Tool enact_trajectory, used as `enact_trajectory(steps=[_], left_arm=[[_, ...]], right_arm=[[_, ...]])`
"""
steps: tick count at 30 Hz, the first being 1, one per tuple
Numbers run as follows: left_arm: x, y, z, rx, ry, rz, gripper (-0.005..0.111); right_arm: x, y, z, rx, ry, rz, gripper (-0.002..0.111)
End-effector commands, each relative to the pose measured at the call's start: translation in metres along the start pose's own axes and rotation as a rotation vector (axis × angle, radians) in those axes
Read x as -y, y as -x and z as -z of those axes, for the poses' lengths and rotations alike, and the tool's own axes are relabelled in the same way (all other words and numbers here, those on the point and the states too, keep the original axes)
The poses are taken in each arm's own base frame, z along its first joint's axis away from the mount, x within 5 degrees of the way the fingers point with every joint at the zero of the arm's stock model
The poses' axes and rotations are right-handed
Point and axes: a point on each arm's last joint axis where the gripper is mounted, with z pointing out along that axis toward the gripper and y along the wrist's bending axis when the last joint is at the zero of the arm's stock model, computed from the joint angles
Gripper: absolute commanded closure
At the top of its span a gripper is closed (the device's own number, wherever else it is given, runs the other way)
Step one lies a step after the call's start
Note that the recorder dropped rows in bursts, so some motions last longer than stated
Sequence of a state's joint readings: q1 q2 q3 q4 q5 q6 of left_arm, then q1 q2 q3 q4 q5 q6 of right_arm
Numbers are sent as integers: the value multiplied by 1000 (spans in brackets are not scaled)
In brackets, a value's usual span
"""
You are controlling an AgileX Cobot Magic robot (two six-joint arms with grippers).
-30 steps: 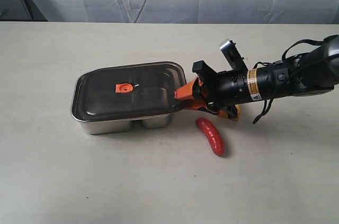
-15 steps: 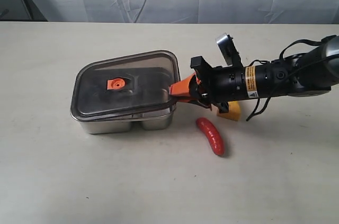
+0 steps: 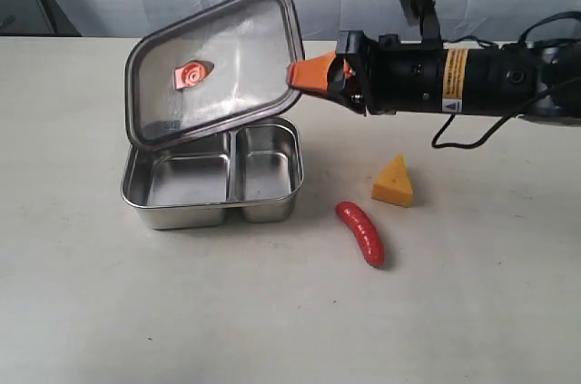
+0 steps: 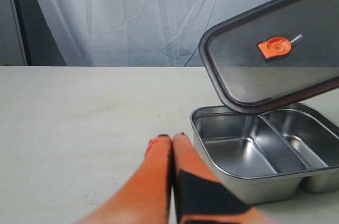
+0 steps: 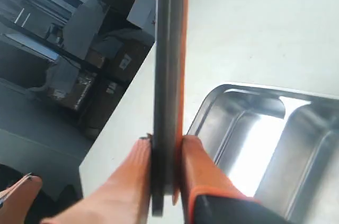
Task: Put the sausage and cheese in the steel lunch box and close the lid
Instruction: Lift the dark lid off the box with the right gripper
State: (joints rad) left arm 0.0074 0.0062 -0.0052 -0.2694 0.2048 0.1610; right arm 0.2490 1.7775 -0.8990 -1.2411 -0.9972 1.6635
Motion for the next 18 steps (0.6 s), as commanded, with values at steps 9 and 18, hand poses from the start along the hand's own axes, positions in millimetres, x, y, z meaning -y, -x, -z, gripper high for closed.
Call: enact_trajectory(steps=[9, 18], left_arm=[[0, 0, 0, 16, 4, -2, 107], [0, 0, 0, 16, 4, -2, 107]], right_arm=[[-53, 54, 92, 135, -896, 811, 109], [-5, 0, 152, -429, -1512, 877, 109]])
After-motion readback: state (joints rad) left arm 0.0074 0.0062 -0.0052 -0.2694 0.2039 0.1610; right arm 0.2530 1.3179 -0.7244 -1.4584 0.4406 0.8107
